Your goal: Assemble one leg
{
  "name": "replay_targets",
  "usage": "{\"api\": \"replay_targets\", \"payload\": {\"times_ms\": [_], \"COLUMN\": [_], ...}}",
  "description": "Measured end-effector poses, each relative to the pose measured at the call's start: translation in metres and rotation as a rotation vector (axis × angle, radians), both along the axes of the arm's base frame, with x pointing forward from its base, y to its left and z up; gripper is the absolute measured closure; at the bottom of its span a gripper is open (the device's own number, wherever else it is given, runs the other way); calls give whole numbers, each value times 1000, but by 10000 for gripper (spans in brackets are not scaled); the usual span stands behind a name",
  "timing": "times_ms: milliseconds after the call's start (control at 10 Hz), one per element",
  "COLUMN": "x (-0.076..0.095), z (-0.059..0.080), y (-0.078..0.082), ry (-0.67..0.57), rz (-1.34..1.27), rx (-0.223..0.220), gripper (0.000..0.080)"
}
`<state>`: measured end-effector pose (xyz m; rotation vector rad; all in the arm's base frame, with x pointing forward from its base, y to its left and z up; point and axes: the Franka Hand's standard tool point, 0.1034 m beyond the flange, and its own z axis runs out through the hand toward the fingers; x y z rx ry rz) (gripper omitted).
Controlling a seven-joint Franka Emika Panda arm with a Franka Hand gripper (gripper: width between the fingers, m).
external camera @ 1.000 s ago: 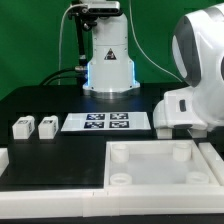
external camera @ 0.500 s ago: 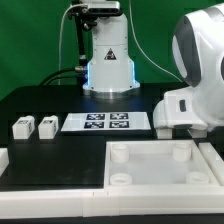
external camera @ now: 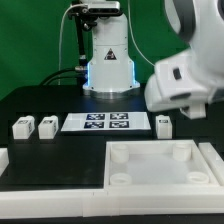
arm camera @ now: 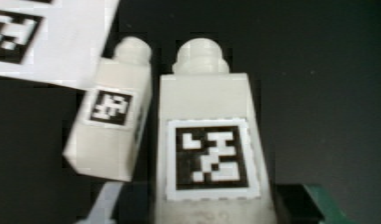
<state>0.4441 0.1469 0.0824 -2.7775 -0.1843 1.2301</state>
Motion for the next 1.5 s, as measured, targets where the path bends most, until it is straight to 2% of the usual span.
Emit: {"api": "replay_targets", "payload": {"times_ms": [100,200,300,500,700,900,1100,1200,1300,1400,1500], "x": [17,26,37,40,46,104,139,150,140,136,137], "z": [16,36,50,44,47,73,99,114,103,98,99], "y": [-5,-11,-15,-16,-20,-42,-51,-50,-52,-53,-53], "ry": [-102,-210,-356,-582,-752,-986,-1172,-1332,-1369,-1364,-1366], "rz": [-15,-26,-41,-64,-64,-34,-41,-51,-48,-48,-49], "rx": [11,13,15,19,32,68,73,79,78,77,77], "gripper": [508,508,508,508,508,508,508,508,508,508,508]}}
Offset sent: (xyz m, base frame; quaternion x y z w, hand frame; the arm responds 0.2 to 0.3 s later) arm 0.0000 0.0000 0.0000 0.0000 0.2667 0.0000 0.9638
